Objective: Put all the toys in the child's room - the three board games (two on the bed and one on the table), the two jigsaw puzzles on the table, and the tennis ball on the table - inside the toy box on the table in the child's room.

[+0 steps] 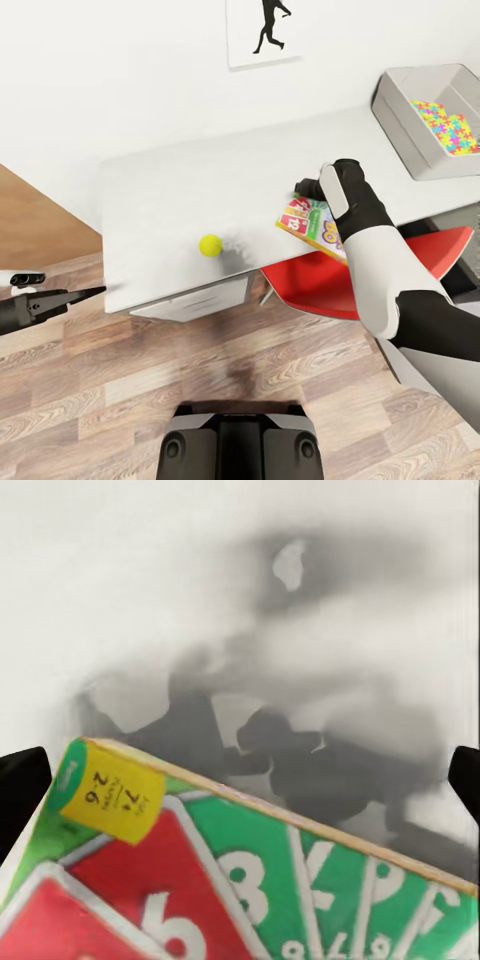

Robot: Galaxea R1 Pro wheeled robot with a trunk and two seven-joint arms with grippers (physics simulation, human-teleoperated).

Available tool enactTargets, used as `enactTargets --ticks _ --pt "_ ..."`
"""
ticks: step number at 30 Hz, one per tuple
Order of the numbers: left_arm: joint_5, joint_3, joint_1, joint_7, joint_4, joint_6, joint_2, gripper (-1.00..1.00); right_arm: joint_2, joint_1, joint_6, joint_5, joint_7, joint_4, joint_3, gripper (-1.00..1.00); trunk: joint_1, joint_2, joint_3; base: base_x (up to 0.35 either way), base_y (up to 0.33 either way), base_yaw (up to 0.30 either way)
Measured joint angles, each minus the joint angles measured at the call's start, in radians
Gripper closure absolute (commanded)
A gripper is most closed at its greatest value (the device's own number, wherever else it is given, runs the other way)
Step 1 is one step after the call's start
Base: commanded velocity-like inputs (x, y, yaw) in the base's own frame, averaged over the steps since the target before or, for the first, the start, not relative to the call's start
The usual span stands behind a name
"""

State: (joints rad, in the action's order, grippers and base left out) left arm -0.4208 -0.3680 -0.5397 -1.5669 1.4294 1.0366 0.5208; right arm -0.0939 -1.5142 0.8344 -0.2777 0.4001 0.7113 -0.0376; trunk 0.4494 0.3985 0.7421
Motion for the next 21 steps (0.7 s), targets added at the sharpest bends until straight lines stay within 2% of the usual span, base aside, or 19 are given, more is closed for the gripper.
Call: enactTargets --ticks 10,15,21 --pt "0.0 0.0 0.0 0.0 0.0 0.0 0.001 -1.0 -0.004 -0.025 -0.008 0.001 0.005 0.002 -0.004 -1.0 0.0 0.0 -0.014 0.0 0.0 -0.147" --pt "0.0 0.0 0.0 0.0 0.0 0.0 0.001 -1.0 -0.012 -0.037 0.001 0.003 0.02 0.052 -0.005 -1.0 0.0 0.0 -0.021 0.0 0.0 -0.148" --pt "0.0 0.001 0.0 0.0 0.0 0.0 0.002 -1.0 -0.007 -0.039 0.005 0.002 0.042 0.079 -0.005 -1.0 0.0 0.0 -0.029 0.0 0.0 -0.148"
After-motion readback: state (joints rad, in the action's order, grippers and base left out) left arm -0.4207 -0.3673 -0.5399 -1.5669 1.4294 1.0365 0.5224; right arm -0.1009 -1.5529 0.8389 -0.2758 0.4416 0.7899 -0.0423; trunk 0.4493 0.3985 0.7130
